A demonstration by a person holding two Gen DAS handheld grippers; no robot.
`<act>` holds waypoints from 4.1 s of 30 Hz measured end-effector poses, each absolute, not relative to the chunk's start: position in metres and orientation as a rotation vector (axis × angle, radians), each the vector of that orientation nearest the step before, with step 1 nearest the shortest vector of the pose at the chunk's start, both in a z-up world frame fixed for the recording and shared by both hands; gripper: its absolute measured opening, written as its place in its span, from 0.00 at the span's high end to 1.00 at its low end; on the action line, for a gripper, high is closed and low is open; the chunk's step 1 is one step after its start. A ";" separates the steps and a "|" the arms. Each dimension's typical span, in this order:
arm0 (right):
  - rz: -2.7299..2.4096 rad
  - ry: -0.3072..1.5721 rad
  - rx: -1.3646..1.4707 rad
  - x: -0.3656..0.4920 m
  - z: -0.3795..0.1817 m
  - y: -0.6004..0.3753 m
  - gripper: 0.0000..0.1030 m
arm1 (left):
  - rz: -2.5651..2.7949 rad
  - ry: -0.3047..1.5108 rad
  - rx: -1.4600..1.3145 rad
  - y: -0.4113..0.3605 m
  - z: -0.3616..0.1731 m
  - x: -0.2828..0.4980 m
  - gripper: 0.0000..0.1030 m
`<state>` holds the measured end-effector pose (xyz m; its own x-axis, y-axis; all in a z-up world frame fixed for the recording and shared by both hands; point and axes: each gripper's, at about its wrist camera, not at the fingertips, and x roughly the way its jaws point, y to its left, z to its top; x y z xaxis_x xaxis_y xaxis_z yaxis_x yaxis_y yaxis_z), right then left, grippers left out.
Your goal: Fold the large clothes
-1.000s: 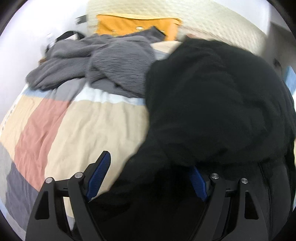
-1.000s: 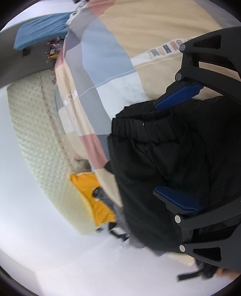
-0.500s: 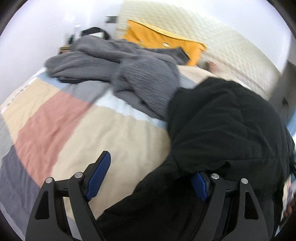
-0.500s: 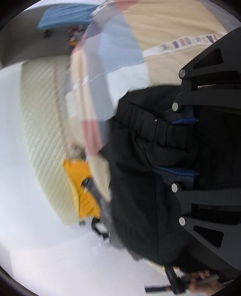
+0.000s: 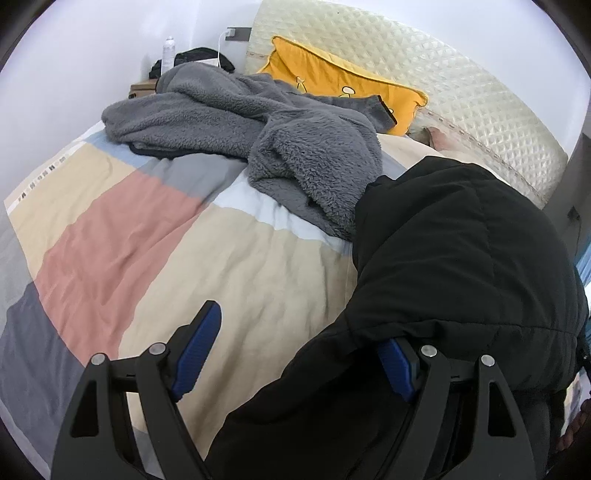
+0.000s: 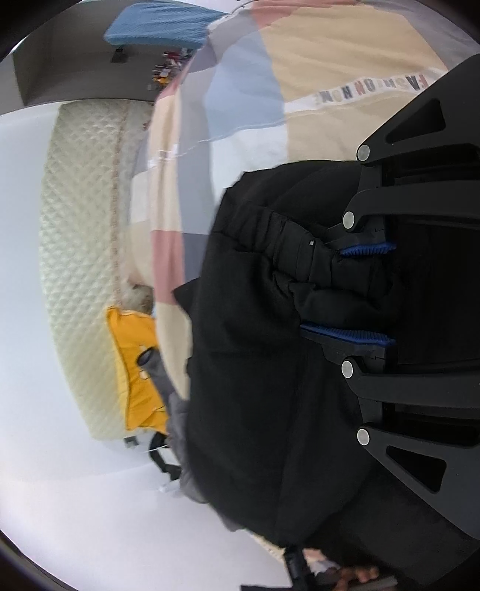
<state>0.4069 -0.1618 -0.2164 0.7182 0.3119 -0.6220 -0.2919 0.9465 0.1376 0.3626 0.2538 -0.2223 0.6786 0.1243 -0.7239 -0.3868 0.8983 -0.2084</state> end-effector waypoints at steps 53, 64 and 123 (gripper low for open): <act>0.325 0.586 0.092 0.140 -0.129 -0.184 0.29 | 0.017 0.700 -0.175 0.150 -0.144 0.156 0.21; 0.286 0.775 0.266 0.146 -0.161 -0.234 0.23 | 0.007 0.822 -0.401 0.225 -0.134 0.140 0.21; 0.262 1.206 0.773 0.185 -0.270 -0.291 0.05 | -0.077 1.409 -0.761 0.265 -0.245 0.175 0.14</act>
